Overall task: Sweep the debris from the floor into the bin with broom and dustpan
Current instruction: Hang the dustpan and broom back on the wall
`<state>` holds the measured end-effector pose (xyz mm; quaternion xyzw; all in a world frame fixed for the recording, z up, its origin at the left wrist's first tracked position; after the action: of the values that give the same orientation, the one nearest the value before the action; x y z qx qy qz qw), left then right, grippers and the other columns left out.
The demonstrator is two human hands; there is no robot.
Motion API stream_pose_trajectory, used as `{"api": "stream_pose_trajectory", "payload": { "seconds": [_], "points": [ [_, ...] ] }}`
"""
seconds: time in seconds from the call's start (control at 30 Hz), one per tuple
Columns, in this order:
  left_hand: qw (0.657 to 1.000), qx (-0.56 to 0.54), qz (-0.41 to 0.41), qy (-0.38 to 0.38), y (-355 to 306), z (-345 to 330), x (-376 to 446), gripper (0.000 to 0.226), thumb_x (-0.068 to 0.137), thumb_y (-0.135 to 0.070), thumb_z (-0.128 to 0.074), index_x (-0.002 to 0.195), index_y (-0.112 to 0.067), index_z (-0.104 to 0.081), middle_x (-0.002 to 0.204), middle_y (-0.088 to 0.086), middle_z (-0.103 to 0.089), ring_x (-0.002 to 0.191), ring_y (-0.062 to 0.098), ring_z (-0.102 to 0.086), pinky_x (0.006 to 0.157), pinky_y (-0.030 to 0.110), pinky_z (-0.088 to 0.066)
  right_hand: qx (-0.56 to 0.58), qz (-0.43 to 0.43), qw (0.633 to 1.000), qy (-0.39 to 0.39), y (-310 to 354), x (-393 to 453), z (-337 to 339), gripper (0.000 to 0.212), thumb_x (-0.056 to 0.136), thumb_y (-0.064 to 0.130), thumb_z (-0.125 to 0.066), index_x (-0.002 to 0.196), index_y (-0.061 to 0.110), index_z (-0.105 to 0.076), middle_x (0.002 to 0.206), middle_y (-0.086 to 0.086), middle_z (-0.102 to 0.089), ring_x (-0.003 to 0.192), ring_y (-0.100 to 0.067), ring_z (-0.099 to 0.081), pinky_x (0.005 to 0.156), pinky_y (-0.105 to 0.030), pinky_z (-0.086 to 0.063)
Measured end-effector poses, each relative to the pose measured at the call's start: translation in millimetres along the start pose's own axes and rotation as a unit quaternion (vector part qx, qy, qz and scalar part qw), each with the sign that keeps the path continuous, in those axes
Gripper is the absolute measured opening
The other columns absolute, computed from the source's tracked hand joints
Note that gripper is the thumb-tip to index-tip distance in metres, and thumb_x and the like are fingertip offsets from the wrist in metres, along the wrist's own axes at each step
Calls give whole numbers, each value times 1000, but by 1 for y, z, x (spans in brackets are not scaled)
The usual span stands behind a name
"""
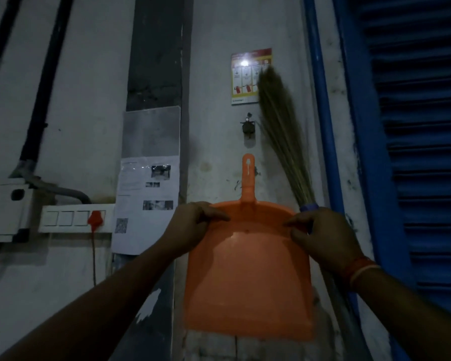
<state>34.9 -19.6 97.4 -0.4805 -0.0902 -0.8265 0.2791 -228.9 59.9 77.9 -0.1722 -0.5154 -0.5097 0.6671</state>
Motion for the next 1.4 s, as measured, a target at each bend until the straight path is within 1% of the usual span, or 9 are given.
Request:
{"api": "stream_pose_trajectory", "payload": {
  "seconds": [0.13,0.27,0.47,0.7,0.83,1.03,1.13,1.23,1.4],
  "points": [
    [1000,-11,-1,-8,4,-13,11,40,97,1,-54,113,-28,-75,118,-2,-69,105,10,-65,90,16,-51,-29,-2,999,17,-10,11,4,28,82,12,-68,101,31,-75,106,8,-72,92,-6,-63,86,-17,-48],
    [999,-29,-15,-1,0,-20,18,37,94,0,-57,110,-27,-76,122,0,-69,109,11,-65,97,33,-55,-23,-6,1000,15,-22,18,6,30,81,10,-68,100,33,-75,103,7,-73,85,-5,-63,80,-16,-49],
    [993,-69,-54,-82,-22,-13,36,19,84,-26,-70,102,-32,-69,133,-14,-59,123,2,-52,103,38,-49,79,-42,996,-28,-40,24,4,34,83,5,-66,95,37,-73,104,3,-72,85,-9,-65,78,-22,-54],
    [989,-31,-53,-133,-44,-7,73,61,76,-47,-83,129,-30,-58,130,-18,-55,111,-2,-54,81,8,-38,132,-57,989,-38,-49,26,7,38,84,-1,-63,93,34,-72,95,14,-58,72,-5,-60,55,-7,-49],
    [990,26,-73,-114,-52,-8,95,62,73,-54,-82,125,-29,-62,127,-12,-58,104,3,-56,77,11,-38,103,-43,994,-4,-47,29,3,34,86,6,-66,98,37,-71,105,7,-66,81,-7,-63,72,-20,-57],
    [990,66,-88,-91,-56,-4,119,19,85,-36,-77,100,-25,-75,118,-5,-67,109,8,-58,94,35,-51,67,-22,997,15,-45,39,-1,38,84,5,-65,98,40,-70,117,3,-66,96,-10,-63,84,-20,-55],
    [995,-47,-75,-43,-56,9,127,17,96,-27,-65,109,-17,-66,109,-4,-71,104,7,-65,88,32,-54,85,-25,996,10,-47,43,1,39,84,2,-64,95,39,-71,112,8,-61,89,-5,-60,66,-5,-50],
    [986,-151,-64,1,-54,24,135,14,103,-17,-52,117,-16,-53,101,3,-74,95,11,-71,80,30,-58,100,-33,994,6,-51,47,1,42,84,0,-64,91,41,-70,108,13,-56,88,-3,-59,62,0,-46],
    [975,-215,-57,26,-46,38,161,24,99,-1,-45,99,-14,-65,96,1,-71,94,14,-68,80,33,-52,105,-26,994,-6,-51,56,-2,45,85,2,-64,83,47,-67,101,9,-66,76,7,-54,57,0,-45]
  ]
}}
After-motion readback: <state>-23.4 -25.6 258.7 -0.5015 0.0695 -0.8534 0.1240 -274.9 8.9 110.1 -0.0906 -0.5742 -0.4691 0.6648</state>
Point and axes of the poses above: each hand's wrist, its own x-axis towards the middle knuckle, its own z-axis out of the back of the hand, y = z × x, the point moved 5 cm from there along x, towards the middle knuckle
